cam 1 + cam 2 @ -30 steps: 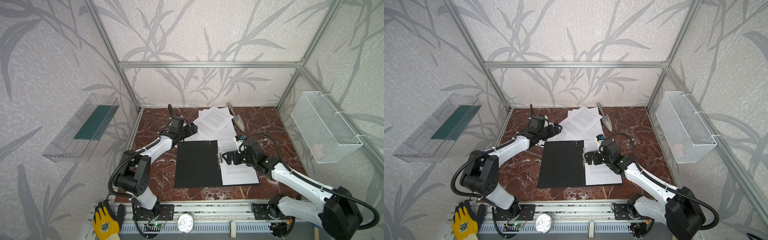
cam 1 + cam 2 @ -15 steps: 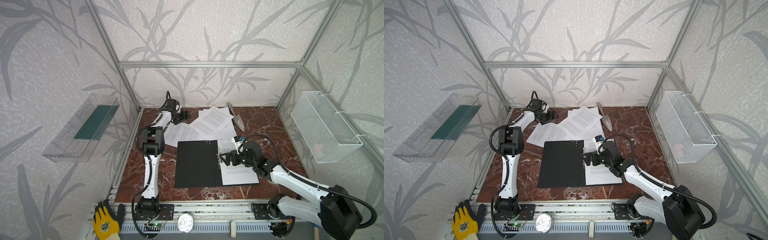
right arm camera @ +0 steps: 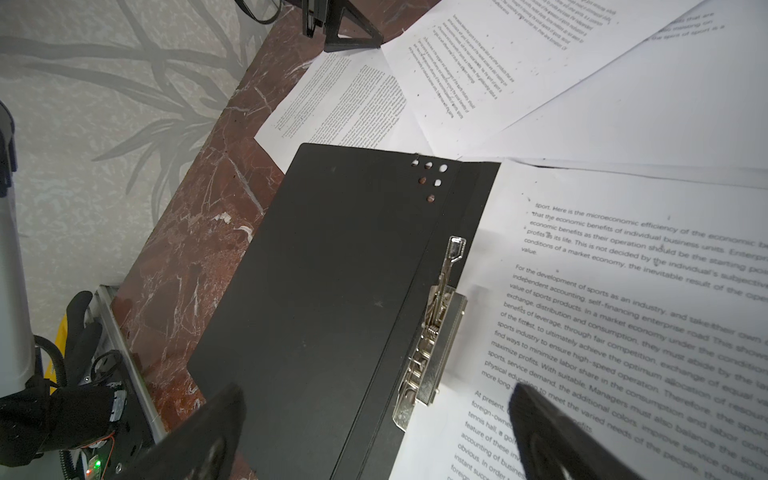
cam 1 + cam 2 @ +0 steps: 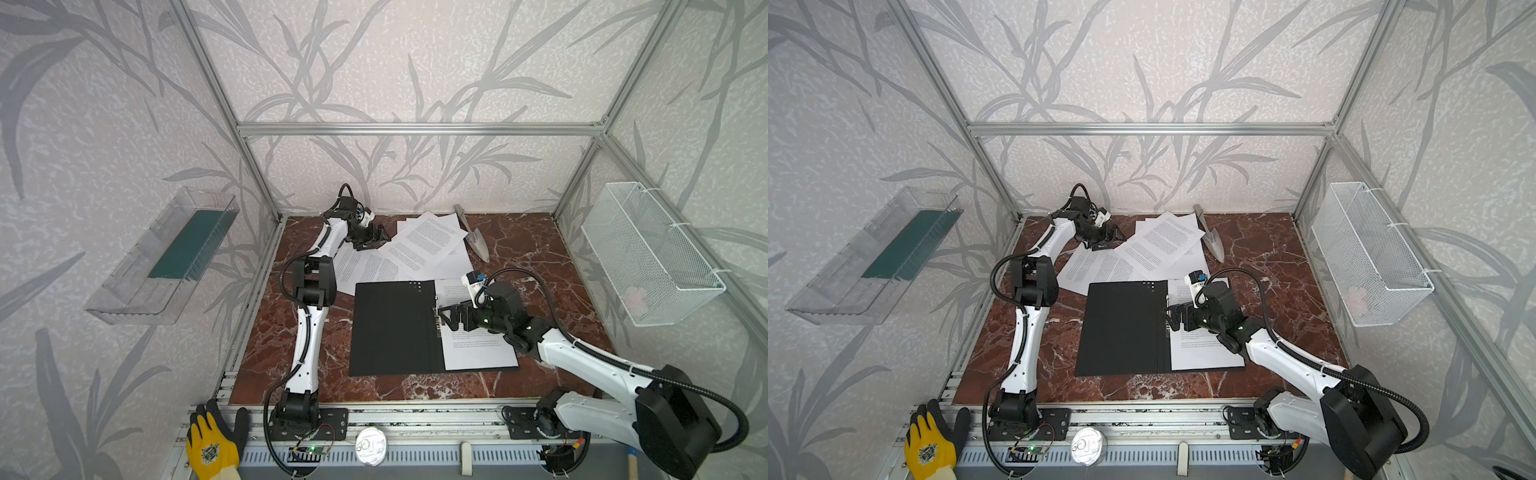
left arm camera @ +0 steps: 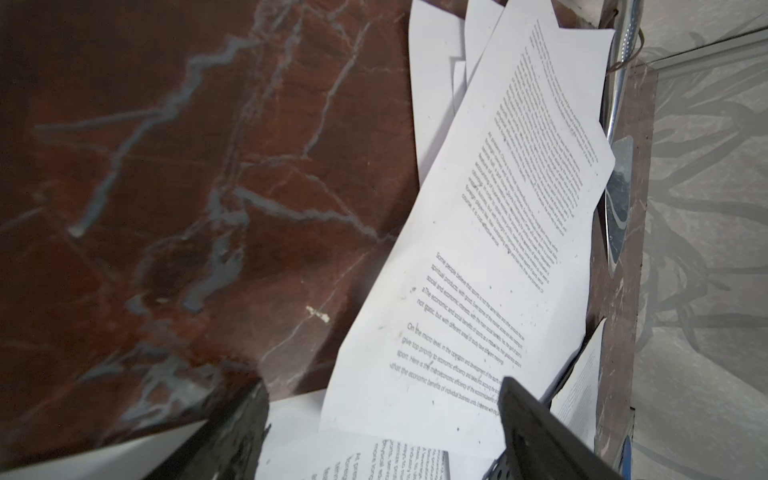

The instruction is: Put the files into the folder

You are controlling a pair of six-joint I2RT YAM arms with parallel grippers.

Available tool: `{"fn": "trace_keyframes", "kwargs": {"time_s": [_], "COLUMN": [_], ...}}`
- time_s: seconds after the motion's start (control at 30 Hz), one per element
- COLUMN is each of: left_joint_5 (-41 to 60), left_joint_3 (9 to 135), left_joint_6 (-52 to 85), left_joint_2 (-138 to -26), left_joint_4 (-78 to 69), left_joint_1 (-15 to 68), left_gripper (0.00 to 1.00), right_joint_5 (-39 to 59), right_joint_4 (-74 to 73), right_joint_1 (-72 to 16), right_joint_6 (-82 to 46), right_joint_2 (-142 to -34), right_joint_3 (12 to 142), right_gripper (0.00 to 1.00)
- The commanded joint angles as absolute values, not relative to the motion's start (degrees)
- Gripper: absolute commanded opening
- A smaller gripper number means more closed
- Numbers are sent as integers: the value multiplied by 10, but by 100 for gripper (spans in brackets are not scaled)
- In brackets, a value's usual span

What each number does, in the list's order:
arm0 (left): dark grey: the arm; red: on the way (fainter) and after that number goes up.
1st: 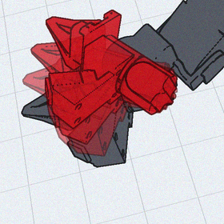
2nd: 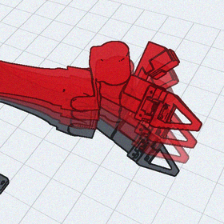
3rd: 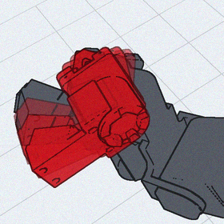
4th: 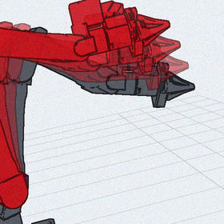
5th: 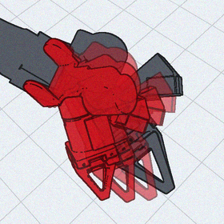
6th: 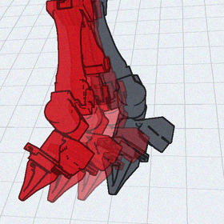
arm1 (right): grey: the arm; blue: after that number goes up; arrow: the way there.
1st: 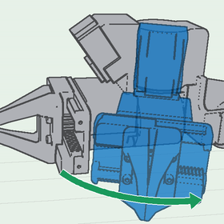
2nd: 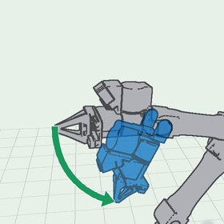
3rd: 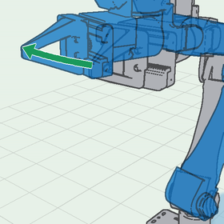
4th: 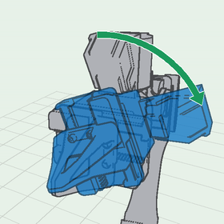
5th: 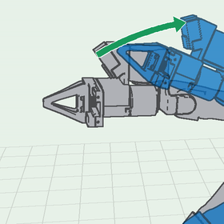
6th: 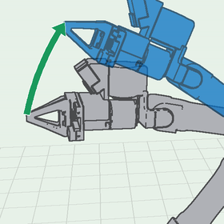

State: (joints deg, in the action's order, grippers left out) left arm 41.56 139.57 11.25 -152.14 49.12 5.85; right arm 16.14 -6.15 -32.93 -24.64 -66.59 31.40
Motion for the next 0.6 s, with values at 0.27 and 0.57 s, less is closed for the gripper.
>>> {"fn": "trace_keyframes", "kwargs": {"time_s": [0.27,0.57], "left_joint_5": [479,518], "left_joint_3": [1387,1383], "left_joint_6": [150,192], "left_joint_2": [-1516,-1513], "left_joint_4": [481,437], "left_joint_1": [71,77], "left_gripper": [86,83], "right_joint_5": [160,152], "right_joint_4": [-61,-54], "right_joint_1": [-328,-326], "right_joint_6": [-249,-245], "right_joint_2": [-654,-650], "right_joint_3": [315,316], "right_gripper": [99,99]}}
